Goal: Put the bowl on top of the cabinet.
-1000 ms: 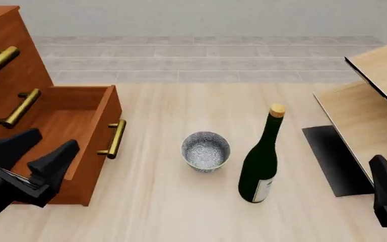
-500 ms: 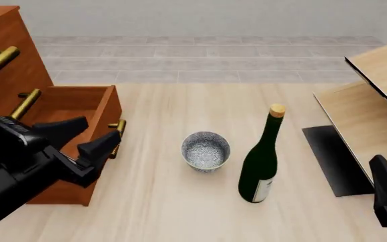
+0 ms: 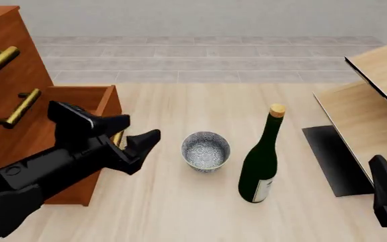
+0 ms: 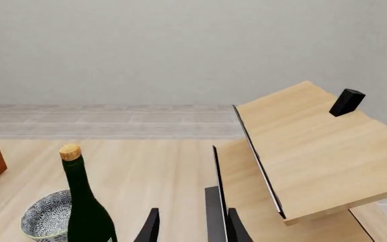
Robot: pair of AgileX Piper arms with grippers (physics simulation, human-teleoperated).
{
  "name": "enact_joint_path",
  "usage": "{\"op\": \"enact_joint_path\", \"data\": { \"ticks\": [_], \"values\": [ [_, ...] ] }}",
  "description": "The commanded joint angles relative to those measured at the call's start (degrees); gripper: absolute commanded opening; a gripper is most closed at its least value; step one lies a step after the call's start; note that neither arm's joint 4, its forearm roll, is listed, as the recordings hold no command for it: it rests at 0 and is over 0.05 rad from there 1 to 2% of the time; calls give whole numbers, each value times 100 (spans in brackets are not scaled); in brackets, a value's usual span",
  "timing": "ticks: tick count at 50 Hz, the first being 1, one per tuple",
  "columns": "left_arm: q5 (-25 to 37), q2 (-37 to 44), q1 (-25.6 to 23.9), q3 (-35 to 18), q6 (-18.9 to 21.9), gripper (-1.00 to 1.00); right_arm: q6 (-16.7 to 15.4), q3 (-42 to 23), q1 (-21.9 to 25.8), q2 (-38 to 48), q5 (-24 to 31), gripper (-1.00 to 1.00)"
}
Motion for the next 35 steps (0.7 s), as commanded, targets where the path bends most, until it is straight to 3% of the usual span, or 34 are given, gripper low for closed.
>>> {"op": "enact_joint_path", "data": {
  "ticks": [1, 11, 17, 24, 27, 35],
  "values": [
    [19, 647, -165, -432, -84, 100, 0, -1, 0, -4, 5, 100],
    [62, 921, -297, -678, -43, 100, 0, -3, 0, -8, 10, 100],
    [98, 1088, -292, -829, -229, 100, -1, -21, 1, -19, 38, 100],
    [-38, 1330, -142, -899, -178, 100, 0, -11, 1, -13, 24, 100],
    [-134, 1510, -92, -907, -368, 100, 0, -3, 1, -9, 11, 100],
    [-558, 2103, 83, -944, -420, 100, 0, -4, 1, -3, 7, 100]
  ]
}}
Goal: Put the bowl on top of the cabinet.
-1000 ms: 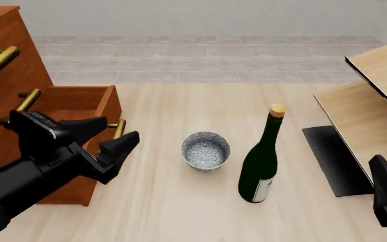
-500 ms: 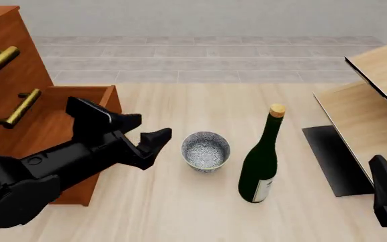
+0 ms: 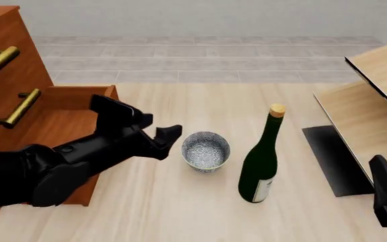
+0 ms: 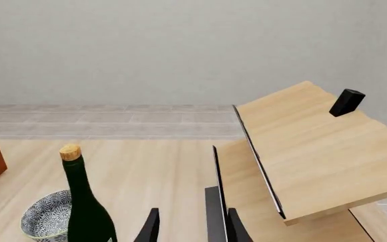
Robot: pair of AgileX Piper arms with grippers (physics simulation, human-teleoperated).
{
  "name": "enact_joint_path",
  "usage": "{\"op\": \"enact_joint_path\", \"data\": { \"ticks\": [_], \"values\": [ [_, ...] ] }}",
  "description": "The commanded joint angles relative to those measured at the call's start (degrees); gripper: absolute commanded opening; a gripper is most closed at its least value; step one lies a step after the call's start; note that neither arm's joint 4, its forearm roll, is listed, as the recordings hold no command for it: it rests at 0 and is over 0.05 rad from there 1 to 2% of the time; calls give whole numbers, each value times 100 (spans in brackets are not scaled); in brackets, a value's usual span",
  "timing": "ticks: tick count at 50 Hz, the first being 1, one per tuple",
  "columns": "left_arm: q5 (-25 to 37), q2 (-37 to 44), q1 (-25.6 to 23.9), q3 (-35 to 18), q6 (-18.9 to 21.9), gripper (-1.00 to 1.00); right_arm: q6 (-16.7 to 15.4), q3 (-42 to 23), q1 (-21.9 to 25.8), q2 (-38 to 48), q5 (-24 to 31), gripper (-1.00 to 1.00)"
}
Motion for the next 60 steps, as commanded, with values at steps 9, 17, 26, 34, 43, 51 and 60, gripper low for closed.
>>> {"op": "enact_joint_path", "data": {
  "ticks": [9, 17, 26, 34, 43, 51, 60],
  "values": [
    [-304, 819, 96, -353, -141, 100, 0, -10, 1, 3, 9, 100],
    [-389, 1082, 49, -480, -142, 100, 0, -10, 0, 2, 8, 100],
    [-417, 1285, -36, -569, -193, 100, 0, -10, 1, 3, 9, 100],
    [-444, 1438, -82, -637, -129, 100, 0, -10, 1, 2, 8, 100],
    [-435, 1550, 3, -759, -130, 100, 1, -10, -1, 2, 9, 100],
    [-537, 1850, 111, -851, -133, 100, 0, -10, 0, 2, 8, 100],
    [-598, 2106, 200, -957, -129, 100, -1, -10, -1, 2, 8, 100]
  ]
}}
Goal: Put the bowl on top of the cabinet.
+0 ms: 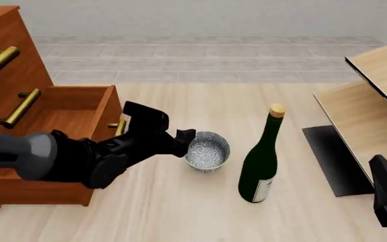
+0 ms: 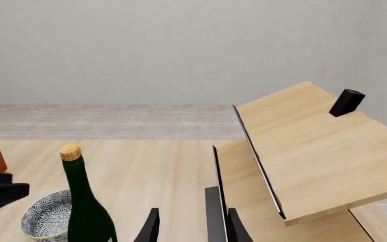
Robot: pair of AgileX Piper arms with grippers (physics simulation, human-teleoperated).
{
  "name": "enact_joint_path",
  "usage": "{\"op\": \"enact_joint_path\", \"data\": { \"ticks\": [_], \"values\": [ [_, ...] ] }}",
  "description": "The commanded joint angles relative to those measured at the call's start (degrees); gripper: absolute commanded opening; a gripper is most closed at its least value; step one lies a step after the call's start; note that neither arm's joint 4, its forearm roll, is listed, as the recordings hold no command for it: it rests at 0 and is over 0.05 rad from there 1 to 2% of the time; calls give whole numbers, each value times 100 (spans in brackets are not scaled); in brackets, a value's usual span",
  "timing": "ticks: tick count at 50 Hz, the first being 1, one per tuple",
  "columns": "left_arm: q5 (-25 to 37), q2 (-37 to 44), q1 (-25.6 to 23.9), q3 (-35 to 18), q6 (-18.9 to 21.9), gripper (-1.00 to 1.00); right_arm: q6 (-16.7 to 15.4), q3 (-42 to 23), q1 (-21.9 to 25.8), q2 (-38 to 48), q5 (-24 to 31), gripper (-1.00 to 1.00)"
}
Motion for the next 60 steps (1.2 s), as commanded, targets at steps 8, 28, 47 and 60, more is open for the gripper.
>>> {"op": "enact_joint_path", "data": {
  "ticks": [8, 28, 47, 60],
  "values": [
    [-58, 404, 42, -197, -7, 100, -1, 0, 0, 0, 0, 100],
    [-15, 607, 36, -395, 57, 100, -1, 0, -1, 0, 0, 100],
    [-95, 931, 134, -545, 40, 100, 0, 0, 0, 0, 0, 100],
    [-147, 1153, 88, -653, 69, 100, -1, 0, 1, 0, 0, 100]
  ]
}}
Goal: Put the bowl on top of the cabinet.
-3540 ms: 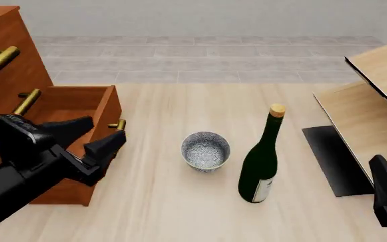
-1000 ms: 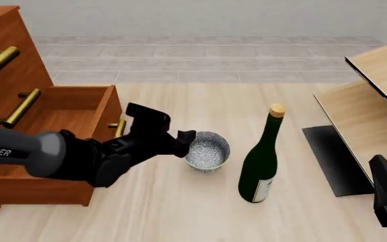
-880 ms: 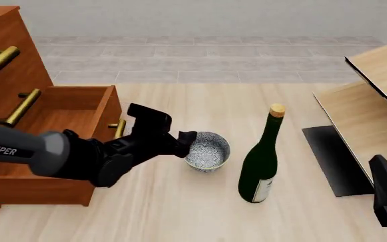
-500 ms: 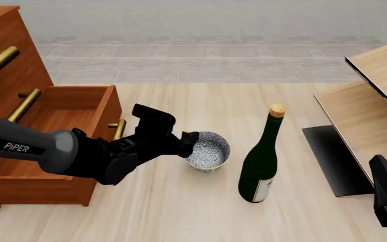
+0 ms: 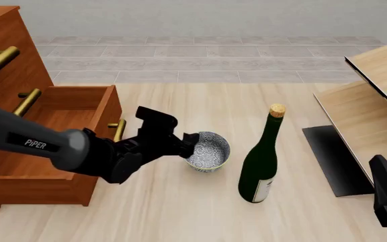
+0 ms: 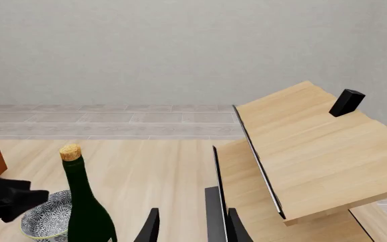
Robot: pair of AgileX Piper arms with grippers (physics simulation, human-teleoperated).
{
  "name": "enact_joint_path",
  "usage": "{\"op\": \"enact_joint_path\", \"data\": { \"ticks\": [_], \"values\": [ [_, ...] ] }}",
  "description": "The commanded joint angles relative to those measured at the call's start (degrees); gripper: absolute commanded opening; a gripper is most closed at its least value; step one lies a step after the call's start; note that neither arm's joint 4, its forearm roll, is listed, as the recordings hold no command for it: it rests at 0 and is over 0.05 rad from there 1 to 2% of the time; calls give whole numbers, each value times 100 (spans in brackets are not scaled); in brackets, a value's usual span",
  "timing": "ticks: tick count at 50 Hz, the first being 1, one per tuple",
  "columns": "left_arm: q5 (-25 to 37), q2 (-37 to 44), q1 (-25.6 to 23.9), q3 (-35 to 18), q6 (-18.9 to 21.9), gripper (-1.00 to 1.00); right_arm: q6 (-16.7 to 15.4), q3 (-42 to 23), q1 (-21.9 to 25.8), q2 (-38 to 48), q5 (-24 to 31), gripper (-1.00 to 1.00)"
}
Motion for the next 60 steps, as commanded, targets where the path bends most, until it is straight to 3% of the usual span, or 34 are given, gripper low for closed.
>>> {"op": "enact_joint_path", "data": {
  "ticks": [1, 60],
  "values": [
    [-24, 199, -12, -110, 28, 100, -1, 0, 1, 0, 0, 100],
    [-117, 1052, -150, -500, 182, 100, -1, 0, 1, 1, 0, 100]
  ]
}}
